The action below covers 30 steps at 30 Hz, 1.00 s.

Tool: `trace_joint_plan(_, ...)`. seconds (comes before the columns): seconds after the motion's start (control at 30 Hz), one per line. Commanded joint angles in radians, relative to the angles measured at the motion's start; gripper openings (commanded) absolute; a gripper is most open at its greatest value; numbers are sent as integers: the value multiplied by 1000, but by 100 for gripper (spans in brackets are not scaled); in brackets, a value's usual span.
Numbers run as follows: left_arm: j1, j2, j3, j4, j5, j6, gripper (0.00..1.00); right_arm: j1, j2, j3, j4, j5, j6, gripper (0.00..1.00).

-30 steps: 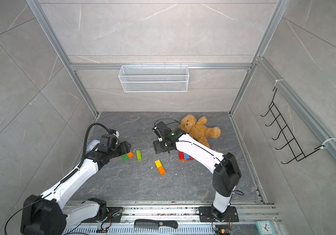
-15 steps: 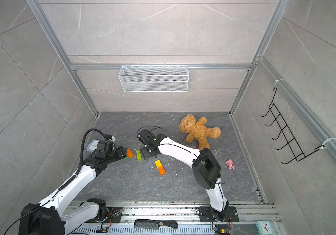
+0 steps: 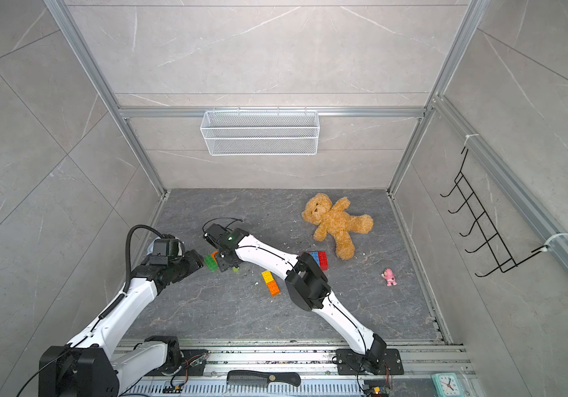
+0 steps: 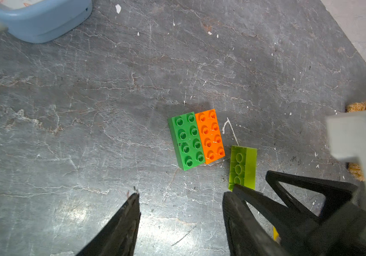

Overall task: Assemble a rectangle with lego
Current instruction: Adjust the lego brick at the center of the board.

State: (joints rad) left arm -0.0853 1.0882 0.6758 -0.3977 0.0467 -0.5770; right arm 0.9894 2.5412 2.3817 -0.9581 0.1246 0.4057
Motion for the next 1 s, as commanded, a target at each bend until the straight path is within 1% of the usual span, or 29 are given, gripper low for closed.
trace_joint_plan(0.0, 2, -19, -4, -13, 37, -9, 62, 8, 74, 94, -110, 37, 17, 58)
trace_joint_plan(0.1, 2, -17, 1, -17, 41, -13, 61, 8, 117, 146, -143, 38, 8, 52)
trace_joint_plan(0.17, 4, -22, 6, -27, 35, -19, 61, 9, 128, 153, -153, 38, -10, 44)
trace_joint_plan(0.27, 7, -31, 22, -50, 25, -20, 60, 17, 114, 130, -149, 78, -57, 31)
trace_joint_plan(0.37, 16, -38, 45, -81, 19, -17, 60, 34, 62, 65, -135, 144, -138, 24)
trace_joint_plan(0.43, 27, -48, 67, -116, 11, -15, 59, 56, -9, -29, -117, 217, -201, 23)
trace_joint_plan(0.53, 41, -73, 107, -183, -30, -6, 59, 114, -125, -228, -72, 361, -298, 23)
trace_joint_plan(0.63, 48, -94, 142, -229, -77, 2, 59, 164, -201, -400, -66, 443, -326, 23)
trace_joint_plan(0.73, 49, -107, 157, -232, -85, -5, 58, 208, -249, -534, -40, 500, -329, 24)
trace_joint_plan(0.83, 50, -108, 157, -224, -66, -18, 58, 238, -278, -626, -14, 524, -326, 26)
trace_joint_plan(0.97, 51, -114, 141, -218, -47, -26, 57, 288, -283, -692, -16, 534, -307, 31)
